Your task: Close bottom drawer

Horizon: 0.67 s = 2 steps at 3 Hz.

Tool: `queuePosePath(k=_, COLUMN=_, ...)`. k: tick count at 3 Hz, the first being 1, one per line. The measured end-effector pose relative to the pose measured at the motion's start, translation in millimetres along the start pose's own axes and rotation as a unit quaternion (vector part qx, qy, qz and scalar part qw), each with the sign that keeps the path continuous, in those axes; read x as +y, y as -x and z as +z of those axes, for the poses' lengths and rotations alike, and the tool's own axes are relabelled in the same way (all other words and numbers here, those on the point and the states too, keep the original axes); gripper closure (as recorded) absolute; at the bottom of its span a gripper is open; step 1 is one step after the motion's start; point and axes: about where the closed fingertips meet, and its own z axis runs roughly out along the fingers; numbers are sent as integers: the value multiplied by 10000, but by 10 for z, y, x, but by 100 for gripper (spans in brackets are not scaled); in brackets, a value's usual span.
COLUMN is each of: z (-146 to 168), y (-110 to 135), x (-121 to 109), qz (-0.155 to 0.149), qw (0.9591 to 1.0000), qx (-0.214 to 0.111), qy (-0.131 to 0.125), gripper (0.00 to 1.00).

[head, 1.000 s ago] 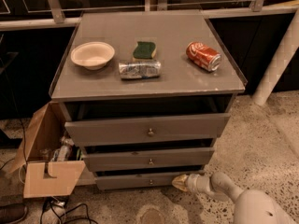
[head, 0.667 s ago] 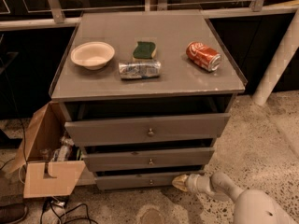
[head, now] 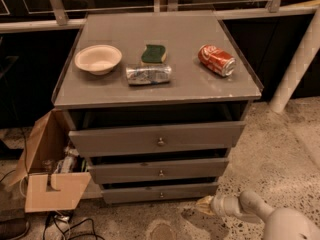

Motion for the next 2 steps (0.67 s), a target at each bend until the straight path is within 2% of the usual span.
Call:
queuePosePath(k=1, z=-474, y=-94, x=-391, qz=253, qw=9995, qx=-162, qy=-137, gripper=100)
queuePosePath(k=2, z=-507, y=-128, x=-448, qz=307, qw=9993, qx=-162, qy=-126, gripper=81)
